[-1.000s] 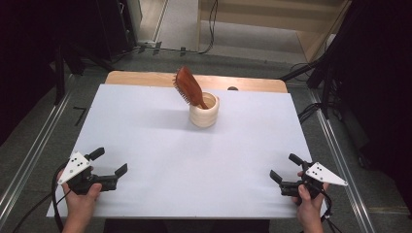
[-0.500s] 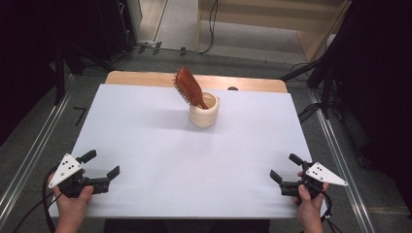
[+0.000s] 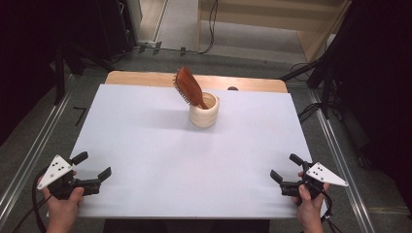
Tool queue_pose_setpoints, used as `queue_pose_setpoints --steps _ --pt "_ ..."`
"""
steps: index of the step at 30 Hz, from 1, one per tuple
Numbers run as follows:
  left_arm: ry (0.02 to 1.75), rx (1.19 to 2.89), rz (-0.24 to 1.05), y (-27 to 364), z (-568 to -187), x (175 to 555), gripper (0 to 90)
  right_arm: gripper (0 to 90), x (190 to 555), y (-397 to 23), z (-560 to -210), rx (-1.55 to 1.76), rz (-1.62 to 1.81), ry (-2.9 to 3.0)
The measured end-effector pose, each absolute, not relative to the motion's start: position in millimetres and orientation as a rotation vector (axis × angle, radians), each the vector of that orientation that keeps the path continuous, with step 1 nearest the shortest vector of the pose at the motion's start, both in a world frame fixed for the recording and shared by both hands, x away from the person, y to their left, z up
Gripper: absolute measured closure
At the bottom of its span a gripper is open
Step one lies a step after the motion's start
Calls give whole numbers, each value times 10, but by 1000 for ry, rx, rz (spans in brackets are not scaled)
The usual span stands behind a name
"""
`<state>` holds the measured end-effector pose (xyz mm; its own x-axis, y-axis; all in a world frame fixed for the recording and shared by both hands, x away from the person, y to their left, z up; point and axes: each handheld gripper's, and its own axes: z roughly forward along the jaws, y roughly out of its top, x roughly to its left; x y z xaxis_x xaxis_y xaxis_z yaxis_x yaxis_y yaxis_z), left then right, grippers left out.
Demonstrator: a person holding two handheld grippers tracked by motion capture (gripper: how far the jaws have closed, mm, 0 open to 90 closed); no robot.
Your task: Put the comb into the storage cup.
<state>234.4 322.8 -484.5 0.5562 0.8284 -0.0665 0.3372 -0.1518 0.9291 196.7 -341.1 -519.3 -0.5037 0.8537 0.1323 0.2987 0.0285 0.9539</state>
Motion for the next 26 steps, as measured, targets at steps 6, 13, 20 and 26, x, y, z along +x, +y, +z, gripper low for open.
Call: queue_pose_setpoints --steps 6,13,20,26 --pt "1019 1641 529 3327 -4898 2357 0 0 1969 -3429 -5195 1176 1508 1814" --pt "1009 1679 561 3263 -4923 2355 0 0 1968 -3460 -5196 1201 1539 1796" --pt "1015 1681 555 3260 -4935 2363 0 0 1966 -3504 -5199 1218 1576 1775" --pt "1038 1617 539 3330 -4946 2357 0 0 1975 -3482 -5200 1215 1565 1787"
